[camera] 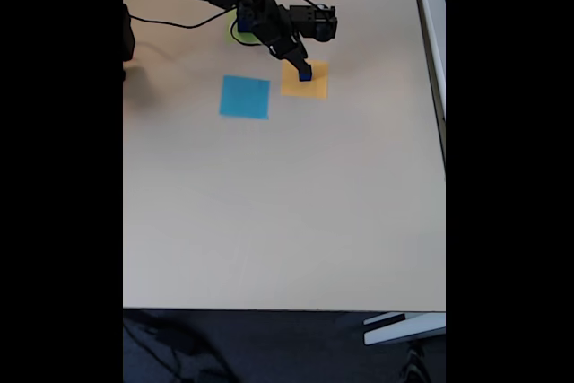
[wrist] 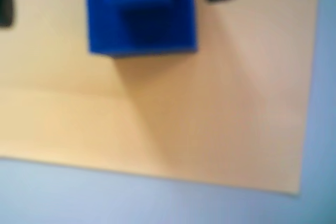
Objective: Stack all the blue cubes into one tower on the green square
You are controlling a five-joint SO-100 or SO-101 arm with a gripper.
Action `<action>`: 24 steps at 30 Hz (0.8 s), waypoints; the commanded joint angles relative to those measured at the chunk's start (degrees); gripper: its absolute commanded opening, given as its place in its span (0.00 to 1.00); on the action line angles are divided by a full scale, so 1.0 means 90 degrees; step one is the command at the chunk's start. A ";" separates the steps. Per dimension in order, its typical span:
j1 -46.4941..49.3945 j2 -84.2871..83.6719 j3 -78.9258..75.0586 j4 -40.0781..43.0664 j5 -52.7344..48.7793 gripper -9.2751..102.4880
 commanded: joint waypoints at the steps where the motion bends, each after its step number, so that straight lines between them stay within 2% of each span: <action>1: 0.0049 0.0098 -0.0049 -0.0225 -0.0010 0.25; 24: 0.0059 0.0107 0.0137 -0.0332 -0.0029 0.22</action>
